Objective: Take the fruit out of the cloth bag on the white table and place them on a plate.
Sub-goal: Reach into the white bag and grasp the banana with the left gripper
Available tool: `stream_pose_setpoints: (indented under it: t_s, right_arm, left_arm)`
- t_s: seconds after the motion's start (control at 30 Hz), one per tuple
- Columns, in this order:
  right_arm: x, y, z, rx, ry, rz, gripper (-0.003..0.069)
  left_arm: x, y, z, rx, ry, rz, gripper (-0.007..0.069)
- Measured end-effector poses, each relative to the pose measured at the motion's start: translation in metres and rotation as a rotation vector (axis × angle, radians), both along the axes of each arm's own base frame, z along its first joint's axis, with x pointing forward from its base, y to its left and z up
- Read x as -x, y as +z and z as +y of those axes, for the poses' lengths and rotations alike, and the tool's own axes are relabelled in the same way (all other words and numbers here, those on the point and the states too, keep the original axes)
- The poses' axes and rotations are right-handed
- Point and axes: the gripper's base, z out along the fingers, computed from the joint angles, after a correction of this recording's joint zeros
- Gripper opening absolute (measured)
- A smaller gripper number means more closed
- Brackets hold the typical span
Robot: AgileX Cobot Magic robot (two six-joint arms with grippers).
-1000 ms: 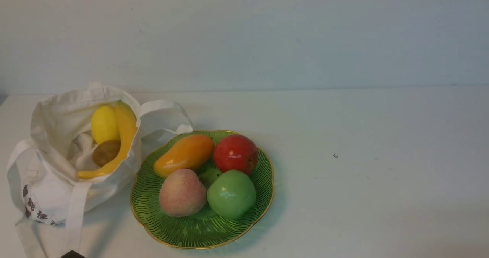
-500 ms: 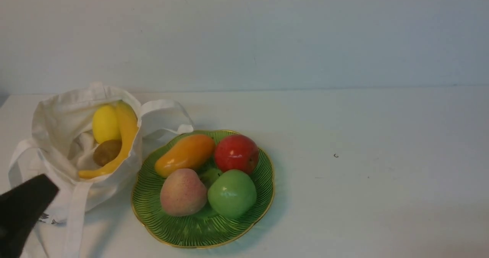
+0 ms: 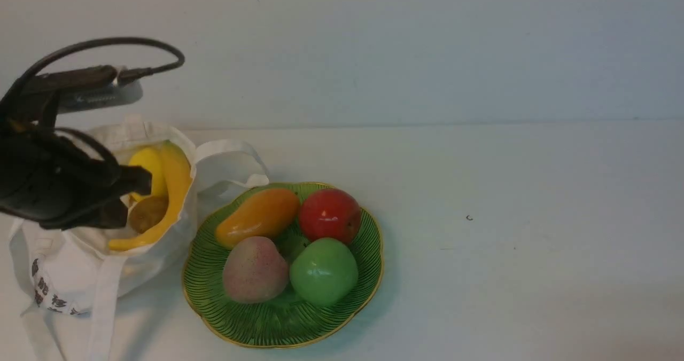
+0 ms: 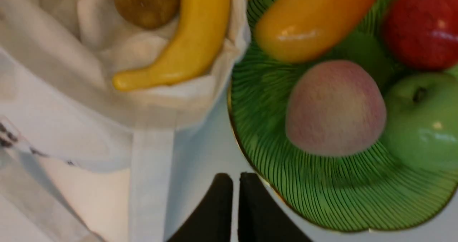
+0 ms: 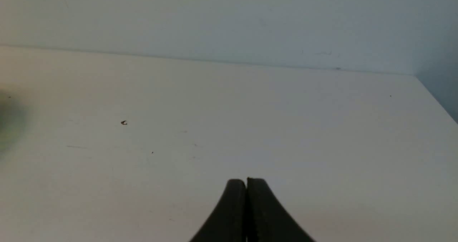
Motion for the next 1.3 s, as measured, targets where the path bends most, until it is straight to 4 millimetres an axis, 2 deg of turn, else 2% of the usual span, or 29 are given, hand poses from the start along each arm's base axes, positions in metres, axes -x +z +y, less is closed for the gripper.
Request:
stream_pose_setpoints:
  t_s: [0.07,0.27,0.43,0.47,0.57,0.77,1.1,1.3]
  right_arm:
    - [0.000,0.000,0.000,0.000,0.000,0.000,-0.0015]
    - [0.000,0.000,0.000,0.000,0.000,0.000,-0.0015]
    - [0.000,0.000,0.000,-0.004,-0.001,0.000,-0.0015]
    - [0.000,0.000,0.000,-0.004,-0.001,0.000,-0.0015]
    - [0.000,0.000,0.000,-0.004,-0.001,0.000,-0.0015]
    - [0.000,0.000,0.000,-0.004,-0.001,0.000,-0.0015]
    - [0.000,0.000,0.000,-0.004,-0.001,0.000,-0.0015]
    - [0.000,0.000,0.000,-0.004,-0.001,0.000,-0.0015]
  left_arm:
    - [-0.023,-0.001,0.000,-0.001,0.018,-0.009,0.0068]
    - [-0.061,-0.008,0.000,-0.005,0.043,-0.084,0.0202]
    - [-0.105,-0.036,-0.001,-0.012,0.053,-0.096,0.0401]
    - [-0.106,-0.038,-0.001,-0.012,0.053,-0.096,0.0407]
    - [-0.129,-0.056,0.000,-0.009,0.069,-0.078,0.0489]
    - [-0.146,-0.082,0.012,0.018,0.159,-0.024,0.0531]
    - [-0.154,-0.107,0.013,0.018,0.174,0.014,0.0531]
    - [-0.157,-0.115,0.013,0.024,0.180,0.012,0.0531]
